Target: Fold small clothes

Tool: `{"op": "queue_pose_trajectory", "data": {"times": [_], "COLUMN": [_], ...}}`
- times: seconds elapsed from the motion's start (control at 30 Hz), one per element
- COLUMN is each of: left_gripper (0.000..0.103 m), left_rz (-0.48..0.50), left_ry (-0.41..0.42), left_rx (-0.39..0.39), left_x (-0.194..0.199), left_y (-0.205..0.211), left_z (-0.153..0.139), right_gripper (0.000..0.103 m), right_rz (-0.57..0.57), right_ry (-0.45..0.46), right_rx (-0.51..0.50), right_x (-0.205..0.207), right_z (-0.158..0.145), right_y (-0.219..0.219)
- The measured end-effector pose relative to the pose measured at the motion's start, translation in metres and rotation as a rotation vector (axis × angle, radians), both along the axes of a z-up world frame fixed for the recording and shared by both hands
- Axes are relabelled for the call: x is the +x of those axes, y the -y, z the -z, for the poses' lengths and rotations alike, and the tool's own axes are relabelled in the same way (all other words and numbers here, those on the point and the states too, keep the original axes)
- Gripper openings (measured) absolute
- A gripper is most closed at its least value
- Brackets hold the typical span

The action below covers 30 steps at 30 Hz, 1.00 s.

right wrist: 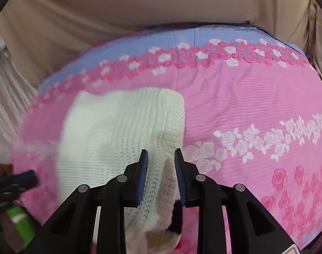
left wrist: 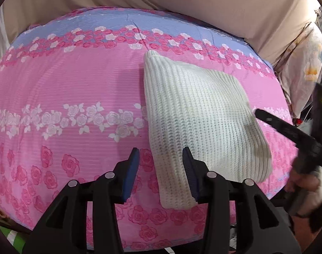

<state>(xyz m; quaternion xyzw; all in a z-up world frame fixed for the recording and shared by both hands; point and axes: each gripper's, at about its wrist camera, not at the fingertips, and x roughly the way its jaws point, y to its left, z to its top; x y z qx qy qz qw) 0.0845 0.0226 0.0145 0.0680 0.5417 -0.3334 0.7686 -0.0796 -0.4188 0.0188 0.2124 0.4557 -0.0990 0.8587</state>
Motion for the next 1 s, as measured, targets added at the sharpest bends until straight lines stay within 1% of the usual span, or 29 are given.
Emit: {"op": "queue_pose_trajectory", "data": {"times": [0.03,0.07,0.1,0.13,0.17,0.2,0.23,0.27,0.3,0.37,0.4,0.47,0.53,0.57,0.63,0.7,0.77,0.8,0.83,0.87,0.9,0.93,0.97,1.0], "left_gripper": [0.043,0.043,0.043,0.043,0.043,0.043,0.043,0.043,0.044,0.047,0.049,0.049,0.049,0.049,0.051,0.051,0.051,0.052,0.052,0.052,0.052,0.052,0.052,0.054], "left_rz": [-0.004,-0.002,0.001,0.002,0.005,0.009,0.013,0.019,0.024,0.035,0.036,0.040,0.047,0.051,0.055,0.055,0.053,0.051,0.050,0.050,0.049,0.044,0.035,0.023], "left_ry": [0.007,0.013,0.020,0.027,0.028,0.025,0.020,0.018,0.021,0.031,0.033,0.029,0.026,0.025,0.024,0.023,0.017,0.017,0.017,0.016,0.014,0.013,0.010,0.002], "left_rx": [0.018,0.032,0.046,0.065,0.077,0.087,0.100,0.109,0.114,0.135,0.144,0.153,0.167,0.171,0.178,0.182,0.184,0.187,0.190,0.191,0.194,0.195,0.188,0.173], "left_x": [0.000,-0.001,-0.003,-0.004,-0.005,-0.005,-0.005,-0.006,-0.007,-0.009,-0.010,-0.011,-0.012,-0.013,-0.014,-0.015,-0.016,-0.016,-0.017,-0.017,-0.018,-0.018,-0.018,-0.017], "left_y": [0.002,0.004,0.007,0.010,0.013,0.015,0.018,0.020,0.022,0.027,0.029,0.033,0.037,0.037,0.040,0.041,0.042,0.042,0.042,0.042,0.041,0.039,0.036,0.030], "left_z": [0.002,0.003,0.004,0.006,0.007,0.009,0.010,0.011,0.011,0.014,0.015,0.018,0.020,0.021,0.023,0.024,0.025,0.026,0.026,0.026,0.026,0.025,0.023,0.021], "right_gripper": [0.028,0.028,0.027,0.026,0.020,0.020,0.022,0.026,0.029,0.030,0.030,0.030,0.030,0.030,0.036,0.049,0.050,0.043,0.030,0.010,0.010,0.009,0.009,0.009], "right_rz": [-0.027,-0.051,-0.069,-0.075,-0.063,-0.043,-0.022,-0.009,-0.014,-0.045,-0.069,-0.081,-0.075,-0.069,-0.084,-0.118,-0.167,-0.190,-0.223,-0.236,-0.231,-0.217,-0.199,-0.181], "right_ry": [-0.004,-0.031,-0.068,-0.109,-0.132,-0.126,-0.103,-0.076,-0.050,-0.037,-0.059,-0.109,-0.156,-0.160,-0.129,-0.106,-0.091,-0.104,-0.132,-0.153,-0.135,-0.088,-0.041,-0.018], "right_rx": [0.031,0.051,0.043,0.002,-0.014,0.000,0.018,0.023,0.026,0.028,0.028,0.036,0.078,0.099,0.112,0.084,0.064,0.062,0.068,0.083,0.123,0.166,0.191,0.195], "right_x": [-0.005,-0.008,-0.010,-0.013,-0.015,-0.020,-0.025,-0.030,-0.035,-0.042,-0.045,-0.048,-0.055,-0.056,-0.058,-0.055,-0.048,-0.044,-0.039,-0.036,-0.037,-0.044,-0.052,-0.058], "right_z": [0.002,0.011,0.023,0.040,0.048,0.046,0.037,0.025,0.014,0.007,0.014,0.034,0.052,0.055,0.049,0.041,0.039,0.042,0.048,0.051,0.045,0.034,0.020,0.012], "right_y": [-0.009,-0.019,-0.027,-0.032,-0.033,-0.031,-0.030,-0.030,-0.032,-0.036,-0.040,-0.041,-0.041,-0.040,-0.043,-0.050,-0.056,-0.058,-0.060,-0.059,-0.055,-0.049,-0.041,-0.033]}}
